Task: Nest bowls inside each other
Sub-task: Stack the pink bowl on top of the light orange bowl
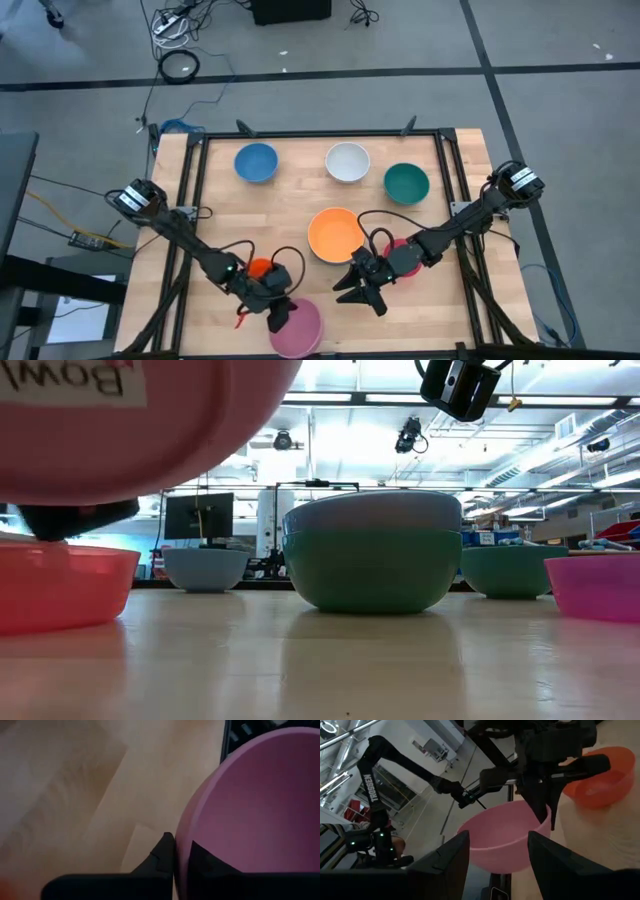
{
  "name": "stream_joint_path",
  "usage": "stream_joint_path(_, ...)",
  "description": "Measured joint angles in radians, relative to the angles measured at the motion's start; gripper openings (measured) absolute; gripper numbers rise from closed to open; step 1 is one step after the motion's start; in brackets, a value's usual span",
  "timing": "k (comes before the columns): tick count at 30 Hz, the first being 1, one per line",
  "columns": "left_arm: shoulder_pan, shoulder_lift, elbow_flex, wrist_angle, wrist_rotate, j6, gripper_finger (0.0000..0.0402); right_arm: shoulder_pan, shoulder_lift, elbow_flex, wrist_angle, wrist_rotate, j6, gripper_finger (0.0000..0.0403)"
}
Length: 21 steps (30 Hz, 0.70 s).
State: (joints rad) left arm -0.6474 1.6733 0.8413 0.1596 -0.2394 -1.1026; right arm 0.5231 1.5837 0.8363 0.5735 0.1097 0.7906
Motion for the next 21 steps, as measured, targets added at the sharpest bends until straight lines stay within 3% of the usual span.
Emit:
stream_joint_path(13, 0.074, -0.001, 0.296, -0.533, -0.039, 0.252, 0.0019, 0.005, 0.000, 0.000, 0.001, -0.007, -0.018, 0.0191)
stream_joint_path(21, 0.136, -0.002, 0.427, -0.812, -0.139, 0.396, 0.0019, 0.040, -0.069, 0.000, -0.013, 0.111, -0.164, 0.0191)
